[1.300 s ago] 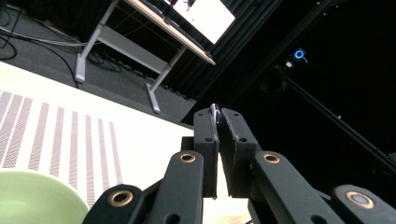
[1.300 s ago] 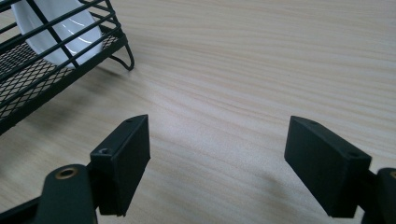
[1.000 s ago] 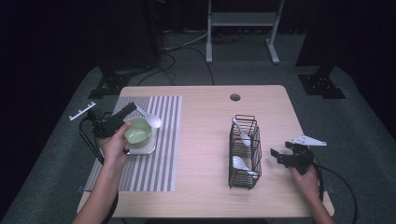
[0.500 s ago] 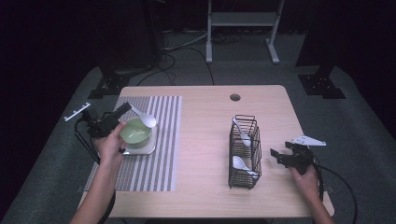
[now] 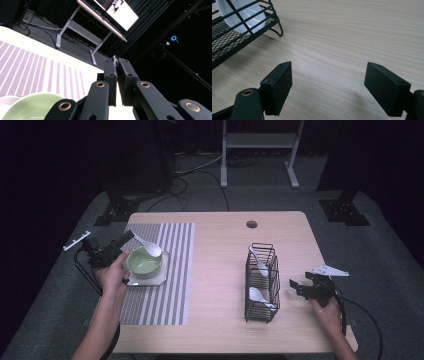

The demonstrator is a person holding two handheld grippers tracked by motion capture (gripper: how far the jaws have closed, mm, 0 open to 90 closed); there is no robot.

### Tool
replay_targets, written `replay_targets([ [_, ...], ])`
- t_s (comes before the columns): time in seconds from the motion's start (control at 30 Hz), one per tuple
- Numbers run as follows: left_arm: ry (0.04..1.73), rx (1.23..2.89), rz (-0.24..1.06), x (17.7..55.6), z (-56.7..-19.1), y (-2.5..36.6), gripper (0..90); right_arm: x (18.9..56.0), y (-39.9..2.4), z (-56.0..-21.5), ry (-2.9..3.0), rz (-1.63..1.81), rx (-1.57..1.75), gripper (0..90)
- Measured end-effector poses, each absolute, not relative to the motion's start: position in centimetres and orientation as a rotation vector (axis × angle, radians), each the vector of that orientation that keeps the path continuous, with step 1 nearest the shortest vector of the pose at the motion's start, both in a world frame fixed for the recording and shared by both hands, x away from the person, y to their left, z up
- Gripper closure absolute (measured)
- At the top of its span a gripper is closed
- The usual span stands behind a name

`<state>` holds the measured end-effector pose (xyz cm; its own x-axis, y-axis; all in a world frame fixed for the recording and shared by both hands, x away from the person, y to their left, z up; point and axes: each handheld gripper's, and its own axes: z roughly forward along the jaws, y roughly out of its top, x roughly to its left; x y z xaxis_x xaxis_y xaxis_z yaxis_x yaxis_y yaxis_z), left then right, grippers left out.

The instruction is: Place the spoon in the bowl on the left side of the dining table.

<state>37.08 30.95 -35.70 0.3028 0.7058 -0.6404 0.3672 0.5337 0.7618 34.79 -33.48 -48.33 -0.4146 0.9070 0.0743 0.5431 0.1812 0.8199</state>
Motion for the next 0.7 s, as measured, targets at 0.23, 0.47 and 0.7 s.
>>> replay_targets([
  [0.23, 1.324, 1.049, 0.303, 37.2, -36.1, 31.6, 85.4, 34.8, -33.4, -48.3, 2.033, 1.122, 1.363, 21.2],
  [0.47, 1.350, 1.035, 0.318, 37.2, -36.6, 32.6, 85.4, 34.8, -33.4, -48.3, 2.038, 1.111, 1.357, 21.1],
  [0.7, 1.378, 1.018, 0.331, 37.2, -37.2, 33.6, 85.4, 34.8, -33.3, -48.3, 2.039, 1.105, 1.359, 21.1],
])
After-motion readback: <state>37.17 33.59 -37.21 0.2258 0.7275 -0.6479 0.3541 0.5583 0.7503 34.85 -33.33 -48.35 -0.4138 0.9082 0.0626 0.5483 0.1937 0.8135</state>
